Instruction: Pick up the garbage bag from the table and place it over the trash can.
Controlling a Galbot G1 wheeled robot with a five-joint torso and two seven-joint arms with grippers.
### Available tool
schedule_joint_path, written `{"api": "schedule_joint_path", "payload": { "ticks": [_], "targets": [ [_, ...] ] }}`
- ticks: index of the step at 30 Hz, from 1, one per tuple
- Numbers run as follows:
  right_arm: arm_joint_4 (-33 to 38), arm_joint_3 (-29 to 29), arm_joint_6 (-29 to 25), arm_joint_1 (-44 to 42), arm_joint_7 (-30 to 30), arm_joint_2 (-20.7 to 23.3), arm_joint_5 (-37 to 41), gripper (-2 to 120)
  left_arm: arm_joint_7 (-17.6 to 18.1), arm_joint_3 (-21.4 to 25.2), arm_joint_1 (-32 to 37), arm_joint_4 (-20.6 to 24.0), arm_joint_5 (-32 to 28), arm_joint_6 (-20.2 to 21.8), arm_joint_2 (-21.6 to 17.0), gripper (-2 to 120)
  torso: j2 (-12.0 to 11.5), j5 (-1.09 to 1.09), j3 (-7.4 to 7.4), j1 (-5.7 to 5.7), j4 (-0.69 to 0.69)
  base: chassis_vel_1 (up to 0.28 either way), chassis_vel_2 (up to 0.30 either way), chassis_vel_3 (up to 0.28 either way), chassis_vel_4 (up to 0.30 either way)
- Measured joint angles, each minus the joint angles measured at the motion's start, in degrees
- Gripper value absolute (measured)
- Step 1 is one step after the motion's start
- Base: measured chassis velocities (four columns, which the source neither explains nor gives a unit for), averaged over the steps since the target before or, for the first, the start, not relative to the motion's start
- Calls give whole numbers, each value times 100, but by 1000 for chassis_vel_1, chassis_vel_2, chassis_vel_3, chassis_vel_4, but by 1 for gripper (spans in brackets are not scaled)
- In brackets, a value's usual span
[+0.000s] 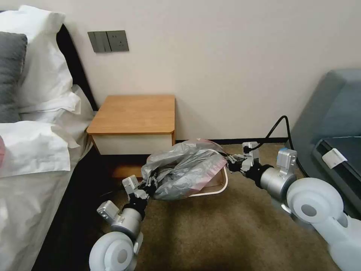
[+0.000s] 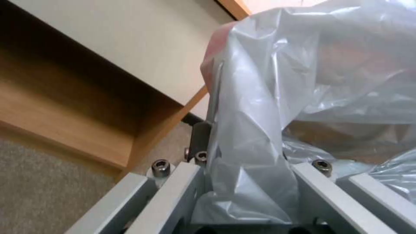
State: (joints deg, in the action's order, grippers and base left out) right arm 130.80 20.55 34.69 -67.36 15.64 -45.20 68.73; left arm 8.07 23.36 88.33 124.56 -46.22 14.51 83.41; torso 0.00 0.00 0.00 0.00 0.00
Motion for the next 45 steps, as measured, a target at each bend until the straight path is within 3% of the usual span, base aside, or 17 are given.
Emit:
{"api": "schedule_joint_path", "payload": {
  "ticks": [23,34,36,37,45],
  "targets": [
    [508,167,86,-251,1177,73,1092,0,246,24,-303,-253,-583,12,20,7,0,0,0,0,-1,0,0,0,0],
    [563,139,531,-228,2325,-44,1579,39,234,28,-302,-176,-596,21,10,7,0,0,0,0,0,0,0,0,0],
    [563,133,549,-230,2380,-46,1593,40,231,23,-302,-174,-594,21,11,7,0,0,0,0,0,0,0,0,0],
    [565,104,577,-238,2593,-48,1622,50,227,14,-307,-173,-588,21,14,7,0,0,0,0,0,0,0,0,0],
    [683,89,607,-318,3026,33,1626,78,240,-10,-362,-208,-459,-41,19,7,0,0,0,0,-1,0,0,0,0]
  ]
}}
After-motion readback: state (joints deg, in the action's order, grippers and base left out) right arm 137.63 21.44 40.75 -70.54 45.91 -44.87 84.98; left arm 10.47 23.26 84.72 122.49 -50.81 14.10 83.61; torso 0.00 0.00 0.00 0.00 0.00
